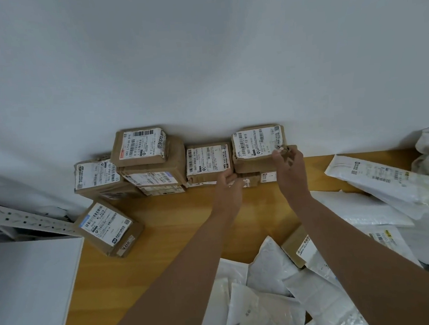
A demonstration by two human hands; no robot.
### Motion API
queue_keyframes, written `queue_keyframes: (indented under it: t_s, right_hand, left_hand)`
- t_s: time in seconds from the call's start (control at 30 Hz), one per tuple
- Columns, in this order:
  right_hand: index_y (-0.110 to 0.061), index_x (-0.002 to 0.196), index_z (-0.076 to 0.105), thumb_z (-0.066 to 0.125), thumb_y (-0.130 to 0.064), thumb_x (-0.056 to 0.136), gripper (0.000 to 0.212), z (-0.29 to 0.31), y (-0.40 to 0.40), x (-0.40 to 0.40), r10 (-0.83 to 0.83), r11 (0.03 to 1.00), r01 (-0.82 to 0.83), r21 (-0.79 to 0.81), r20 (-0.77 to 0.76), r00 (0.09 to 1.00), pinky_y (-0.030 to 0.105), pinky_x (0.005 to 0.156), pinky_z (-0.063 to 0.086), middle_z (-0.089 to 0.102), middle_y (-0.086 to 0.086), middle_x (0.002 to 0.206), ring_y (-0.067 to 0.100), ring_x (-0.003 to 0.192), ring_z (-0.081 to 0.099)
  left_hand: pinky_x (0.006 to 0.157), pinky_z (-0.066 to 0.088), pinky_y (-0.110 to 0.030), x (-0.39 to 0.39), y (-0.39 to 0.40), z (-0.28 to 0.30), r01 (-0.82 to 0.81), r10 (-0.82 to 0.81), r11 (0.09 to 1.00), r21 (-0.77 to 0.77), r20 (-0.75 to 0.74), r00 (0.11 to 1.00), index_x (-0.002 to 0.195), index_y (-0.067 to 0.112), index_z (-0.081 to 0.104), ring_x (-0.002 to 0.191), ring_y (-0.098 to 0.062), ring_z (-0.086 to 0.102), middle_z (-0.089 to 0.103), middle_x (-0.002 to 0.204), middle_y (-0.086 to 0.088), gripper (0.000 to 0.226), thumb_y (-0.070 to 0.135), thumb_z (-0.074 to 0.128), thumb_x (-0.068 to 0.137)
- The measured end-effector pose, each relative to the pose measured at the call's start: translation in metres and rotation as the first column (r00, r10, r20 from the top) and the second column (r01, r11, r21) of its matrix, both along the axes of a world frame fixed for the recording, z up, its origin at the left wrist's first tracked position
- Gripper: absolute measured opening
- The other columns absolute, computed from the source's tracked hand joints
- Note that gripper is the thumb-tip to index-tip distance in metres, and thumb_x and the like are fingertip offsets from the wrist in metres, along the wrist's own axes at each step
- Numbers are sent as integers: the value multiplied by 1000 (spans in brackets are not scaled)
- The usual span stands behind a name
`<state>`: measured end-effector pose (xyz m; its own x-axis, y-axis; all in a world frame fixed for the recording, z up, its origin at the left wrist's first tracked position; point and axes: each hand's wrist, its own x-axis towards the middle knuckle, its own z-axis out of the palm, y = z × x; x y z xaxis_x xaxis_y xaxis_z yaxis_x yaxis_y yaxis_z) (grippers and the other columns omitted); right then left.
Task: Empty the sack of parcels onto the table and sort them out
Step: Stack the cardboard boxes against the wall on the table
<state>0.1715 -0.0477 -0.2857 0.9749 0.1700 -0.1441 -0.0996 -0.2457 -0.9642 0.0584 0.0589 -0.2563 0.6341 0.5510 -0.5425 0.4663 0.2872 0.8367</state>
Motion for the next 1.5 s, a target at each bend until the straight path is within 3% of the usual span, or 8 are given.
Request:
queue_keyframes:
  t_s: [0.13, 0.27, 0.4, 0.53, 0.67, 0.9, 1.1, 1.5]
  right_hand:
    - [-27, 107, 48, 60, -43, 92, 24, 1, 4, 2, -83, 993, 86, -86, 37, 996, 31, 88, 48, 56, -20, 96, 10, 98, 59]
    - [-18, 126, 49, 57, -47, 93, 45, 4, 7, 8, -36, 993, 31, -109, -42, 998, 34, 90, 49, 59, -7, 112, 12, 103, 57]
    - [-16, 128, 52, 56, -36, 94, 40, 10, 8, 15, -9, 984, -5, -177, -79, 997, 37, 88, 51, 62, -2, 114, 15, 101, 58]
    - [-13, 122, 53, 56, -22, 97, 27, 18, -7, 8, -26, 988, 25, -150, -2, 1000, 17, 73, 48, 60, -8, 105, 2, 90, 58]
    - [-13, 114, 51, 61, -10, 93, 23, 7, -27, -4, -44, 996, 47, -77, 40, 998, 8, 65, 49, 55, -18, 100, -5, 89, 60]
    - [-18, 112, 44, 64, -6, 91, 32, -29, -29, -9, 23, 973, 13, -228, 154, 988, 20, 79, 50, 44, 2, 117, 15, 105, 54]
    - [-6, 113, 51, 65, -10, 91, 26, -49, -20, -3, 121, 880, 11, -475, 247, 962, 37, 83, 47, 54, 13, 112, 29, 103, 50]
    - [-10, 132, 47, 68, -22, 89, 49, -60, -14, -5, 105, 881, -83, -466, 22, 994, 36, 91, 45, 50, 12, 128, 28, 117, 49]
  left_hand:
    - [70, 41, -19, -9, 6, 3, -14, 14, 1000, 21, -18, 1000, 134, 21, 50, 95, -2, 53, 55, 131, 3, 39, 15, 52, 95]
    - [81, 43, -20, 0, 14, 19, 2, -3, 995, 103, 9, 1000, 149, 24, 31, 109, -4, 52, 36, 148, 8, 59, 14, 51, 94]
    - [108, 40, -45, 21, 22, 34, 49, -49, 990, 133, -1, 999, 152, 21, 28, 131, -20, 44, 43, 148, 1, 64, 18, 53, 93]
    - [88, 53, -31, 28, 16, 36, 41, -48, 989, 143, 47, 998, 152, 20, 27, 92, -8, 58, 59, 97, 13, 63, 14, 52, 95]
    - [55, 45, -13, 22, 1, 25, 116, -132, 959, 259, 46, 990, 146, 20, 36, 79, -6, 58, 60, 105, 2, 57, 15, 56, 93]
    - [92, 52, -36, 13, -19, 2, 144, -128, 913, 381, -66, 990, 132, 21, 45, 110, -13, 53, 50, 126, 2, 49, 31, 57, 86]
    - [86, 47, -33, 11, -18, -6, 189, -109, 886, 424, -206, 973, 135, 17, 46, 106, -13, 50, 50, 129, 2, 41, 26, 50, 95]
    - [89, 52, -39, -2, -13, -14, 73, -29, 959, 275, -161, 987, 137, 21, 40, 108, -17, 58, 55, 131, 6, 43, 23, 51, 95]
